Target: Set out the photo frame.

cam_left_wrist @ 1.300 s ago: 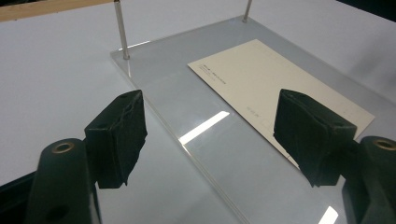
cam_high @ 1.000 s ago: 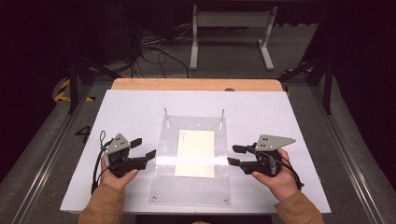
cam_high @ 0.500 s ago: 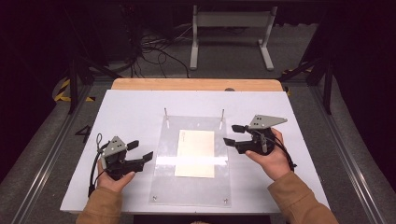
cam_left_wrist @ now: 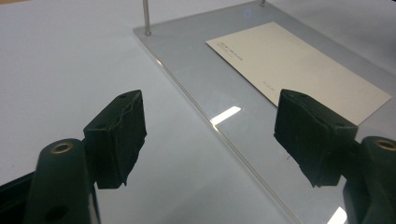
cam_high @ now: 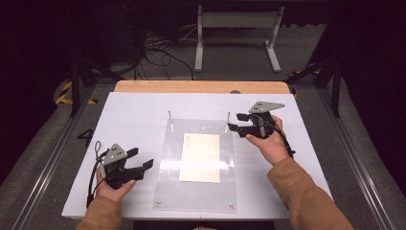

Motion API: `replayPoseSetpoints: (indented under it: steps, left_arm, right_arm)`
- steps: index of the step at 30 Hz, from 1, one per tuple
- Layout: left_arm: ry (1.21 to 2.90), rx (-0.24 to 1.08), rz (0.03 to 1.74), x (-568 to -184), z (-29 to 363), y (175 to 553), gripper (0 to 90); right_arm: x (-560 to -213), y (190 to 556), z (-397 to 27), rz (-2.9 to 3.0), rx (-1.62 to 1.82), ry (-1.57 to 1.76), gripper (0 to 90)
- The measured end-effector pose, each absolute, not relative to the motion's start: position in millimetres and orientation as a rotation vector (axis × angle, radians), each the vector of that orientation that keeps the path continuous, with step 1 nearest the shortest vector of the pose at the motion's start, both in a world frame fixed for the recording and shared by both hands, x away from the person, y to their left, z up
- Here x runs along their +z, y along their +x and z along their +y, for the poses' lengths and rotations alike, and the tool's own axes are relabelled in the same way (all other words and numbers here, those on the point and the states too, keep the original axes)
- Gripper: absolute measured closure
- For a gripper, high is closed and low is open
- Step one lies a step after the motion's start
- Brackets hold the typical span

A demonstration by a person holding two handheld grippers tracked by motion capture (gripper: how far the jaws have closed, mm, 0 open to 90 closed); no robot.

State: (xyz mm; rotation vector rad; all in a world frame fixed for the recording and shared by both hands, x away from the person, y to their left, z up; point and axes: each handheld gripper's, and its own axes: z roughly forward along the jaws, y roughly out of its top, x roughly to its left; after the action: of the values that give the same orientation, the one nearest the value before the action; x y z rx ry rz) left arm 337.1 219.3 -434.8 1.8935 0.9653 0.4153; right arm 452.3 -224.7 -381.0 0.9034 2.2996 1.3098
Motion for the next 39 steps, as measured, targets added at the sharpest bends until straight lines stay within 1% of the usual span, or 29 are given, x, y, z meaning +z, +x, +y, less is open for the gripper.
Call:
replayPoseSetpoints:
  steps: [6, 12, 22, 26, 30, 32, 39]
  left_arm:
    - [1.894, 0.406, 0.963, -436, 218, 340, 25.5]
    - [1.895, 0.409, 0.964, -437, 219, 340, 25.4]
    - [1.902, 0.4, 0.958, -437, 216, 341, 25.2]
    - [1.903, 0.399, 0.958, -437, 217, 341, 25.2]
    - [1.907, 0.401, 0.953, -437, 217, 341, 25.2]
    - [1.907, 0.4, 0.952, -437, 216, 342, 25.2]
    - [1.911, 0.395, 0.947, -438, 214, 342, 25.2]
  right_arm:
    - [-389, 474, -219, 2.253, 1.278, 0.958, 44.3]
    - [-399, 488, -216, 2.262, 1.216, 1.0, 45.7]
    - [-412, 500, -207, 2.248, 1.194, 0.959, 59.2]
    - [-419, 505, -206, 2.242, 1.196, 0.967, 62.0]
    - [-426, 509, -202, 2.246, 1.212, 0.959, 62.0]
    - [-428, 510, -201, 2.244, 1.205, 0.946, 63.3]
    - [-429, 511, -199, 2.215, 1.193, 0.949, 75.4]
